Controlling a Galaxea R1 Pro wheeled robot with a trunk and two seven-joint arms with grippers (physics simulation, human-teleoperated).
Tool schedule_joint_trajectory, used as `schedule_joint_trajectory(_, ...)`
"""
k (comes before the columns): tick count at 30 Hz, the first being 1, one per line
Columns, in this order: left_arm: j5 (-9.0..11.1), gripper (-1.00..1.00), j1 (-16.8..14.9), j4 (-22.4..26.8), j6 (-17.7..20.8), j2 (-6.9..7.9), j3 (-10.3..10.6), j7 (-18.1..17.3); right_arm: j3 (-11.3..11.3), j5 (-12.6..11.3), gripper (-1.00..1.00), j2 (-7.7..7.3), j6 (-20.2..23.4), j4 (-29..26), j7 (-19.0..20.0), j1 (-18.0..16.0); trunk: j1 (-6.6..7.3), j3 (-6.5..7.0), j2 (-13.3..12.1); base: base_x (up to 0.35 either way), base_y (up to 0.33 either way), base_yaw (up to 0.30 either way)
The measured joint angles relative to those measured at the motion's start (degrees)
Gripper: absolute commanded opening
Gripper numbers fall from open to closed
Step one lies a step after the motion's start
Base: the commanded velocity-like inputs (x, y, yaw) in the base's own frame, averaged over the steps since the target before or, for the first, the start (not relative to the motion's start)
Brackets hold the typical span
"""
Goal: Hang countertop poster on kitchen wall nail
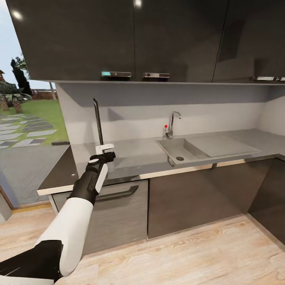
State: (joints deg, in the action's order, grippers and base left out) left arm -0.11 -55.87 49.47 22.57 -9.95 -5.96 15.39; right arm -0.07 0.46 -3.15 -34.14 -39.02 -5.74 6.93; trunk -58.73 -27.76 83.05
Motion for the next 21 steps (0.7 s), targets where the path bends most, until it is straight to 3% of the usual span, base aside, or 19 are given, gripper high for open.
schedule_joint_trajectory(14, 0.02, 1.0, 0.0, 0.03, 0.01, 0.0, -0.34, 0.0, 0.08, 0.0, 1.0, 0.0, 0.04, 0.06, 0.0, 0.0, 0.01, 0.0, 0.0, 0.115, 0.002, 0.0)
schedule_joint_trajectory(21, 0.02, 1.0, 0.0, 0.1, 0.07, -0.01, -0.41, 0.0, 0.1, 0.0, 1.0, 0.0, 0.04, 0.07, -0.01, 0.0, 0.01, 0.0, 0.0, 0.159, 0.102, 0.0)
